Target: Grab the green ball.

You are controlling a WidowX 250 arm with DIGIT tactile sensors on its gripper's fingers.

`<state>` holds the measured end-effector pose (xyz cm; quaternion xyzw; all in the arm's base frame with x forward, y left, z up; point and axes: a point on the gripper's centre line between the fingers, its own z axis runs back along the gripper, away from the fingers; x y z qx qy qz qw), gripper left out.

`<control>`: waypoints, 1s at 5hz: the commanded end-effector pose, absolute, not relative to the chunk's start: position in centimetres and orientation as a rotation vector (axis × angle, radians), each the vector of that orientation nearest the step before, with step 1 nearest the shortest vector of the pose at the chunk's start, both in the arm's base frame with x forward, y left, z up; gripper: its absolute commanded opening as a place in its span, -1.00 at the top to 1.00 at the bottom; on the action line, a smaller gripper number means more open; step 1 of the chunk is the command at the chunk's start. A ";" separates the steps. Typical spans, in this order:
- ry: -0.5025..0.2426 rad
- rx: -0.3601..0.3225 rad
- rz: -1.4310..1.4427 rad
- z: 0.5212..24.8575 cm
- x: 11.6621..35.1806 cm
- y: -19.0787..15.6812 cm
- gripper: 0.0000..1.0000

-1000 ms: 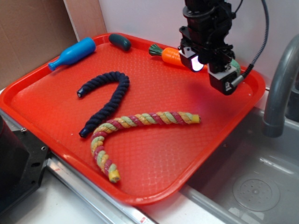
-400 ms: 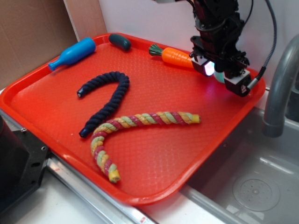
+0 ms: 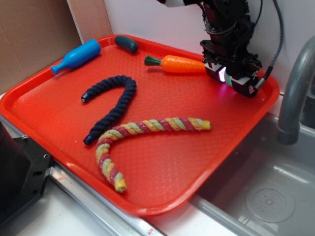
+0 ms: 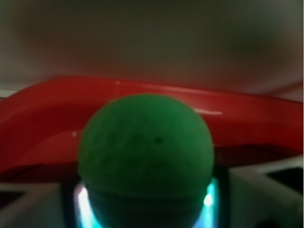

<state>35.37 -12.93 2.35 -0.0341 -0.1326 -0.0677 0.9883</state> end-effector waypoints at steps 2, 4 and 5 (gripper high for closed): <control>-0.088 -0.232 0.144 18.6 27.6 -8.7 1.00; -0.134 -0.201 0.416 25.8 20.7 -3.5 1.00; -0.216 -0.210 0.456 27.3 18.7 -1.2 1.00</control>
